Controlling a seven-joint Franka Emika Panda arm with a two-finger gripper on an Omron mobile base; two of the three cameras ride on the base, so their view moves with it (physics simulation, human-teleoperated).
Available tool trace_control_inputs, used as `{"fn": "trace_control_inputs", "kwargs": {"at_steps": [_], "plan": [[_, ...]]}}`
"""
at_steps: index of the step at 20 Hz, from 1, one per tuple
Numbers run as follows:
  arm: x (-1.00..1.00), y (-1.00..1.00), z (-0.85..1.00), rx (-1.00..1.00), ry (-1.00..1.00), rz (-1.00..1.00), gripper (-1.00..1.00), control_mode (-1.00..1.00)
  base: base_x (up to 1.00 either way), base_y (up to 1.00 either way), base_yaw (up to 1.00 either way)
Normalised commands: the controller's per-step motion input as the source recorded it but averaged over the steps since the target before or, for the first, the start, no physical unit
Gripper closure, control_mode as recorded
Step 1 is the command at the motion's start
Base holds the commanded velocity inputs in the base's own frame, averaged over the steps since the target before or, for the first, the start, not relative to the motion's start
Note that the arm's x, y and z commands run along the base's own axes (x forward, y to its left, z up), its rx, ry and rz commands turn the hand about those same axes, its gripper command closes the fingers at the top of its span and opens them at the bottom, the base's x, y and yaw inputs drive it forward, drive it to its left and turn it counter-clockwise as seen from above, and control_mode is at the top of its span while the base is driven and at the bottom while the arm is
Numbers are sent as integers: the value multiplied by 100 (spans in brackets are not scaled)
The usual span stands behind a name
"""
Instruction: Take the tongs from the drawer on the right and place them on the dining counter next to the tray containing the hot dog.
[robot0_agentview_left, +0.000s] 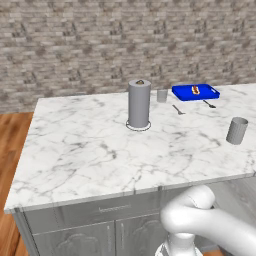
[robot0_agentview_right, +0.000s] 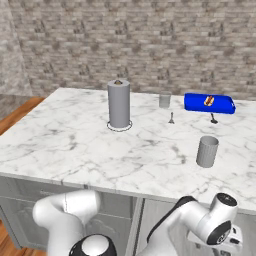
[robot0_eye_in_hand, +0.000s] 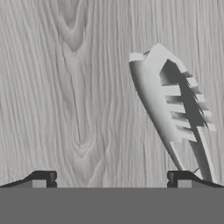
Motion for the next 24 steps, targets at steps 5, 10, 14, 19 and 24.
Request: {"fn": "trace_control_inputs", "kwargs": {"at_steps": [5, 10, 14, 19, 24], "plan": [[19, -28, 0, 0, 5, 0, -100, -100, 0, 0, 0], [0, -4, 0, 0, 0, 0, -100, -100, 0, 0, 0], [0, -9, -8, 0, 0, 0, -100, -100, 0, 0, 0], [0, -18, -22, 0, 0, 0, -100, -100, 0, 0, 0], [5, -32, -21, 0, 0, 0, -100, -100, 0, 0, 0]]}}
